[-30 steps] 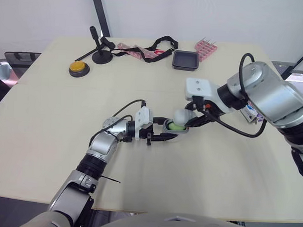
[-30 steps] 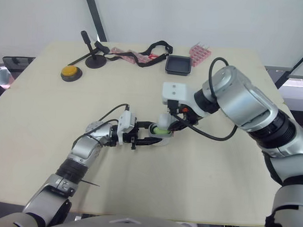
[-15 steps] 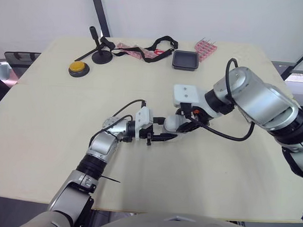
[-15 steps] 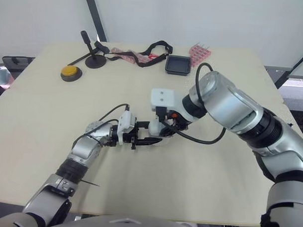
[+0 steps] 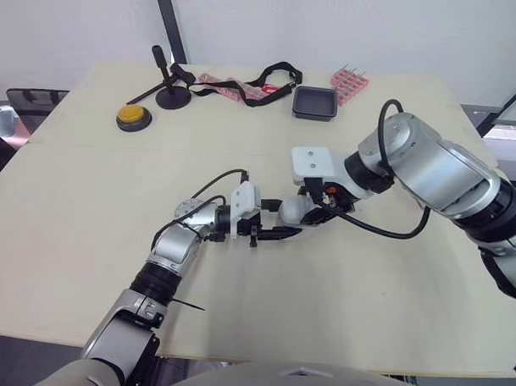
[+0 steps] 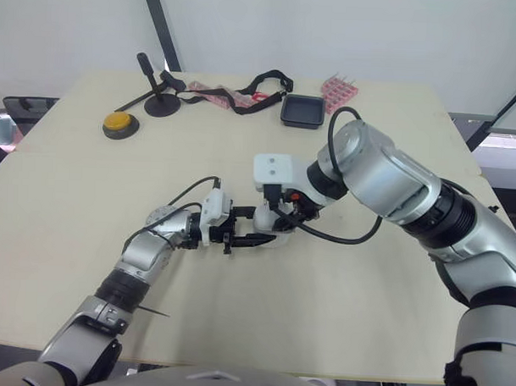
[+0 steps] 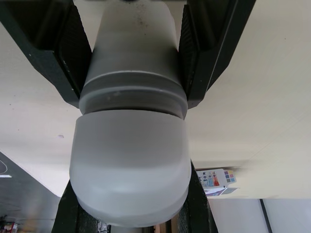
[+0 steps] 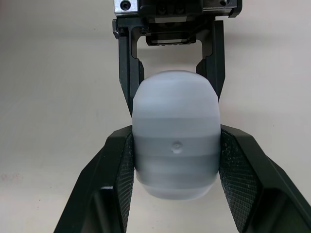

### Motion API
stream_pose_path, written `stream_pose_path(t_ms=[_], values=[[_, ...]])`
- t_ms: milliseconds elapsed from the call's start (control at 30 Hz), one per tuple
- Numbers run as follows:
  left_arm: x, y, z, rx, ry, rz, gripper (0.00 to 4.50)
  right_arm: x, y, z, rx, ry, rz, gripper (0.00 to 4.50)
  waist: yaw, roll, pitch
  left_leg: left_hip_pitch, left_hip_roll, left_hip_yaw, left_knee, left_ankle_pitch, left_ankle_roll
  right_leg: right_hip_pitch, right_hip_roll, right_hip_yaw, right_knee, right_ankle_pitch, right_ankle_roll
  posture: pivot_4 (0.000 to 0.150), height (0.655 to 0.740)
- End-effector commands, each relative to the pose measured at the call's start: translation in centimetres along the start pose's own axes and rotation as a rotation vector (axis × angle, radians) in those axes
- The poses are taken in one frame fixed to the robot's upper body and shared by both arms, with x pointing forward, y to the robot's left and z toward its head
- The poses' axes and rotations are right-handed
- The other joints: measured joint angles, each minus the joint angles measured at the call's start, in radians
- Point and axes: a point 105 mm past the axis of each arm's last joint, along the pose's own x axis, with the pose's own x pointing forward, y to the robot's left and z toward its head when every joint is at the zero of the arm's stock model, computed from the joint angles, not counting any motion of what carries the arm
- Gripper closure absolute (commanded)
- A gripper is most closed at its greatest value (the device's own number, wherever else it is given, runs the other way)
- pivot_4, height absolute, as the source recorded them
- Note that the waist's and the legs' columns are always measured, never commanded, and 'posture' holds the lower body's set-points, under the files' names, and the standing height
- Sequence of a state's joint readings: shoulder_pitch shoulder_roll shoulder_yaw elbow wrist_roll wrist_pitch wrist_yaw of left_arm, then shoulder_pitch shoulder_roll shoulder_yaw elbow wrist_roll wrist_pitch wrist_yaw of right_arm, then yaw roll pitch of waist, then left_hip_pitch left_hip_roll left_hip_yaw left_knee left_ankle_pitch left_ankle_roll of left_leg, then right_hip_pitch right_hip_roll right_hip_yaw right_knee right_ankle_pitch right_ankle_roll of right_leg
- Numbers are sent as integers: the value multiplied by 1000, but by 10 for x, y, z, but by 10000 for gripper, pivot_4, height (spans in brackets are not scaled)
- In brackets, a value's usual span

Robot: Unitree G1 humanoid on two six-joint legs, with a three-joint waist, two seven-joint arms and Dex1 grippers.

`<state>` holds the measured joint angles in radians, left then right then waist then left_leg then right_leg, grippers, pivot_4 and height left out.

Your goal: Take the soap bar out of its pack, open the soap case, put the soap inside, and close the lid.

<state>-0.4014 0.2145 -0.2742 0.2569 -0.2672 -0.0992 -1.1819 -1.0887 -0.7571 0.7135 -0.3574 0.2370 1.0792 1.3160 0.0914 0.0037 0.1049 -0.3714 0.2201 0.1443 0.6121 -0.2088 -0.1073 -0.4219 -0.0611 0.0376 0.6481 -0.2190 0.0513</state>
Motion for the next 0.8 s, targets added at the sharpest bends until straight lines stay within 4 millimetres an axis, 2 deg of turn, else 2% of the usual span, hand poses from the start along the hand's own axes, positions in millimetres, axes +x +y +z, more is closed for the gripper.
stream_pose_path(t_ms=[33, 267, 633, 700, 733, 800], values=[[-1, 3, 7, 27, -13, 16, 25912, 3, 0, -4, 0, 26, 15, 25045, 0, 0, 0, 0, 0, 0, 0, 0, 0, 0, 0, 0, 0, 0, 0, 1500, 7400], [-1, 3, 6, 25, -12, 21, 25912, 5, 6, 2, -3, 10, 47, 25045, 0, 0, 0, 0, 0, 0, 0, 0, 0, 0, 0, 0, 0, 0, 0, 1500, 7400], [-1, 3, 5, 23, -10, 21, 25912, 7, 1, -3, 10, 23, 24, 25045, -1, -2, -1, 1, 0, 0, 0, 0, 0, 1, 0, 0, 0, 0, 0, 1500, 7400], [-1, 3, 5, 21, -9, 21, 25912, 7, -3, 0, -9, 8, -1, 14907, -2, -2, -1, 1, 0, 0, 0, 0, 0, 1, 0, 0, 0, 0, 0, 1500, 7400], [-1, 3, 5, 19, -8, 21, 25912, 7, -4, 2, -16, 1, -8, 12788, -2, -2, -1, 2, 0, 0, 0, 0, -1, 1, 0, 0, 0, 0, 0, 1500, 7400], [-1, 2, 5, 18, -8, 21, 25912, 6, -4, 3, -19, -2, -10, 12788, -1, -2, -1, 1, 0, 0, 0, 0, -1, 1, 0, 0, 0, 0, 0, 1500, 7400]])
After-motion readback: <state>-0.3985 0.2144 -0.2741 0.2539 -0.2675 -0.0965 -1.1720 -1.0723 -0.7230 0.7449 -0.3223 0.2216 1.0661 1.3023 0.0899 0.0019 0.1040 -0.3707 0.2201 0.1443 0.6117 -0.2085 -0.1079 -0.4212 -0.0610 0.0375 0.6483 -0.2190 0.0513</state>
